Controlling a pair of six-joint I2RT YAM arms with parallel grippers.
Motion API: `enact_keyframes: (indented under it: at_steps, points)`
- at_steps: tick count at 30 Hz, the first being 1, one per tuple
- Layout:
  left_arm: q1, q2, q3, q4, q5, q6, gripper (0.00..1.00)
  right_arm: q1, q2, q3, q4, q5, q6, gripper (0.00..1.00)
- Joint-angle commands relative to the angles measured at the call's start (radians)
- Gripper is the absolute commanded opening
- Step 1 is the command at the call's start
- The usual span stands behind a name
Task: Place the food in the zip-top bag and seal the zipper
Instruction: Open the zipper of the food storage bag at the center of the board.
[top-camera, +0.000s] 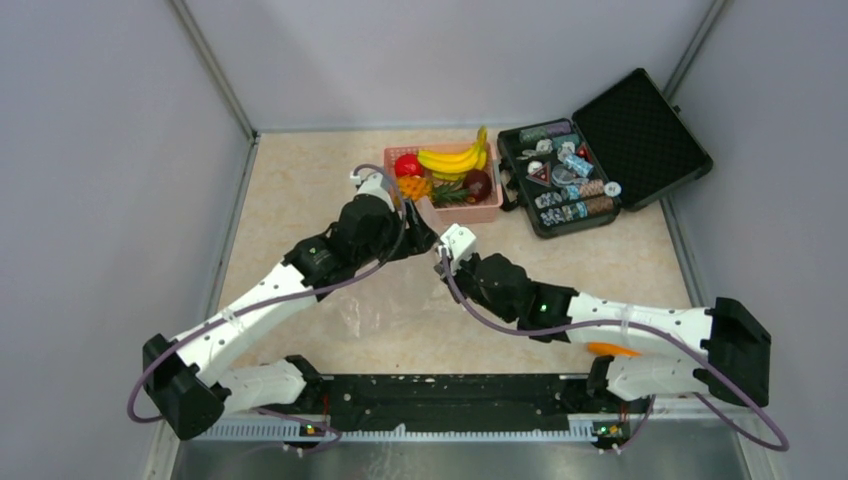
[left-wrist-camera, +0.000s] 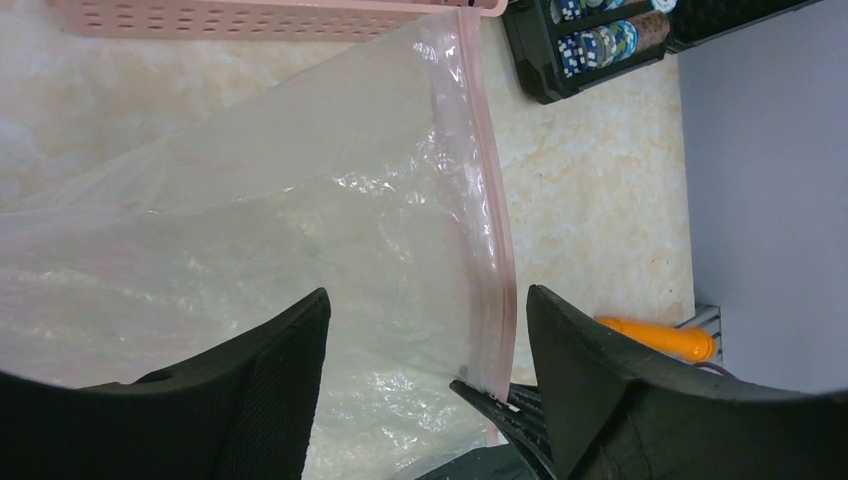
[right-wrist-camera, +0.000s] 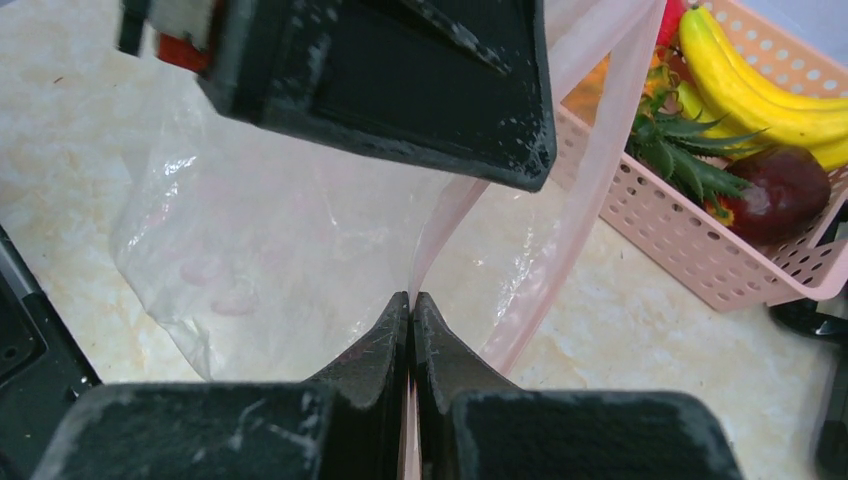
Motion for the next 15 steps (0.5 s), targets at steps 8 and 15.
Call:
enact_keyframes:
  at_steps: [8, 15]
  points:
    - [-0.048, 0.068, 0.079, 0.006, -0.01, 0.034, 0.72, 0.039, 0.017, 0.078, 0.022, 0.06, -0.083, 0.0]
    - [-0.052, 0.046, 0.044, 0.008, -0.038, 0.033, 0.42, 0.045, -0.011, 0.056, 0.057, 0.07, -0.078, 0.0]
